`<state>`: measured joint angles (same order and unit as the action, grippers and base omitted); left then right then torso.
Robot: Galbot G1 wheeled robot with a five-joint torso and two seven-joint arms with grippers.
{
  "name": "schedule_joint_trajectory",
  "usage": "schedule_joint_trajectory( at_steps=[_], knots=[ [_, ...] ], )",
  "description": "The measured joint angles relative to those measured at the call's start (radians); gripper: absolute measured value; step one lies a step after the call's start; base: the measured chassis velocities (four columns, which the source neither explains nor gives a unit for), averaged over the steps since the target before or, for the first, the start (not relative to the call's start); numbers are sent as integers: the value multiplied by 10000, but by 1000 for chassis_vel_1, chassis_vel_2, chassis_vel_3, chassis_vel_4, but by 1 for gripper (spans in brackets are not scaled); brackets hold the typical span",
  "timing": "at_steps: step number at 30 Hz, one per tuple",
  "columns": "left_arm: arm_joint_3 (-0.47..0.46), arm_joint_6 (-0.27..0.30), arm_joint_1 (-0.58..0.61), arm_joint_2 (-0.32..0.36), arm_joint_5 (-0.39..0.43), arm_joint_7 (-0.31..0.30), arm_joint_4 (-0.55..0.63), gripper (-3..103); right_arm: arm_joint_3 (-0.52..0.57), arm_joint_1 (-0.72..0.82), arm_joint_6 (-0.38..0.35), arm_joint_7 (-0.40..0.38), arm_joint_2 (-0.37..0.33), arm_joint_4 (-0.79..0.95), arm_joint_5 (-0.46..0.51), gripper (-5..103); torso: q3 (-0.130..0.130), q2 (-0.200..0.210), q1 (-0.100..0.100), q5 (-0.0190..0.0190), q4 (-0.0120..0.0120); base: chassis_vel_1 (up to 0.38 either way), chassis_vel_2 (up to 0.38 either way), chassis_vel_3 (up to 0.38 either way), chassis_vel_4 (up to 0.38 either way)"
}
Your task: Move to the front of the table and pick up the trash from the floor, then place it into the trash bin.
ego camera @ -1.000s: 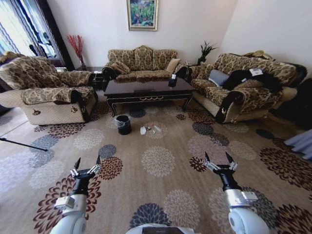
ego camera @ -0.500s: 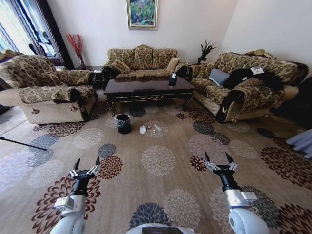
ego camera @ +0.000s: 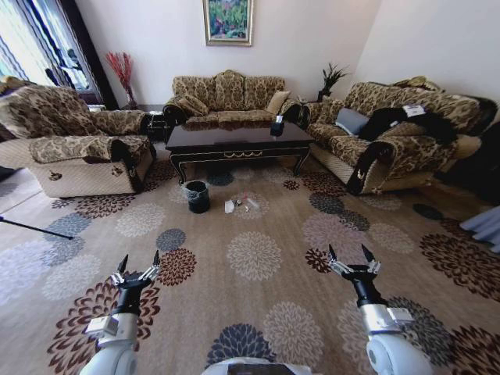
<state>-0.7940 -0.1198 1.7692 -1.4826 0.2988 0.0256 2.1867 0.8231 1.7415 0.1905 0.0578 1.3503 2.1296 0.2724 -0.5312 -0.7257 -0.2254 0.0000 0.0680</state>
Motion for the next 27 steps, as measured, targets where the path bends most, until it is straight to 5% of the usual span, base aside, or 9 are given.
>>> schedule_joint_trajectory(
  at_steps=[27],
  knots=[
    [-11,-4,-52,28,-107,38,11,100,17,-117,-2,-44,6,-88,52,100,612,1074,460,0,0,0,0,0,0]
  ],
)
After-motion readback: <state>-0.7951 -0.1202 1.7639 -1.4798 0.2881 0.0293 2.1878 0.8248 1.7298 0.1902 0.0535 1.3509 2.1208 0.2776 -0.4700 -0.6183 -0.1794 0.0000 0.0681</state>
